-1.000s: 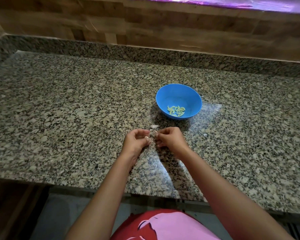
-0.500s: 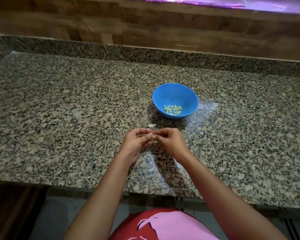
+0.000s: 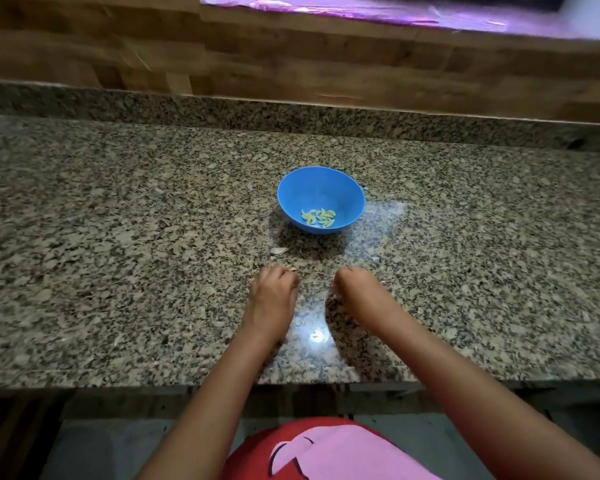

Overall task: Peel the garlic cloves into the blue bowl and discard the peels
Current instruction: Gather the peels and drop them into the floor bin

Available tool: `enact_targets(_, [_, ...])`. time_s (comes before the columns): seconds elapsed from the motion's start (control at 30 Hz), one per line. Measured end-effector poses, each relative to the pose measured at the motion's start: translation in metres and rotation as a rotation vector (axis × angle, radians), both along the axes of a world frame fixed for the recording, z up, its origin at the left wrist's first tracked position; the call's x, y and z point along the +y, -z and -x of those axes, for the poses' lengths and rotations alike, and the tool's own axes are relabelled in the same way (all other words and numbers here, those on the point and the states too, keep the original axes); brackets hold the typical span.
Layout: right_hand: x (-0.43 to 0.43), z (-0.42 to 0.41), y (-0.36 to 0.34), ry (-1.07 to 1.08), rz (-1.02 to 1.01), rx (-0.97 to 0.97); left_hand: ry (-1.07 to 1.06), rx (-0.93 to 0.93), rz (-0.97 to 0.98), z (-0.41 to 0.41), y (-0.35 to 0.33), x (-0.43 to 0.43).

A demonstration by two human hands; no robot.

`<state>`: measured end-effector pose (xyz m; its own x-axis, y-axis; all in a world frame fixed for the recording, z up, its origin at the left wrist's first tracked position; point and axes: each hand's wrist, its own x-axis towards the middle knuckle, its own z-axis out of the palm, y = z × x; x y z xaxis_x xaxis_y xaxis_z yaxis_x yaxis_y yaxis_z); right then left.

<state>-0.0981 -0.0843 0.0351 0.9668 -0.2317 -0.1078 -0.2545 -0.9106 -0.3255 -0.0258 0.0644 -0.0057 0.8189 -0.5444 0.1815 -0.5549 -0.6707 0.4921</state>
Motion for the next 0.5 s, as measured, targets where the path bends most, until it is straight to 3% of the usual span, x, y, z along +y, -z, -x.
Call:
enact_targets(0.1, [0.005, 0.003, 0.001, -0.079, 0.106, 0.015, 0.058, -0.070, -0.034, 0.007, 0.005, -0.006])
enact_targets(0.3, [0.005, 0.005, 0.011, -0.141, 0.203, 0.016, 0.053, -0.104, 0.073, 0.017, 0.026, 0.002])
enact_targets(0.5, [0.000, -0.002, 0.012, -0.064, 0.068, 0.023, 0.034, -0.127, 0.027, 0.023, 0.024, -0.003])
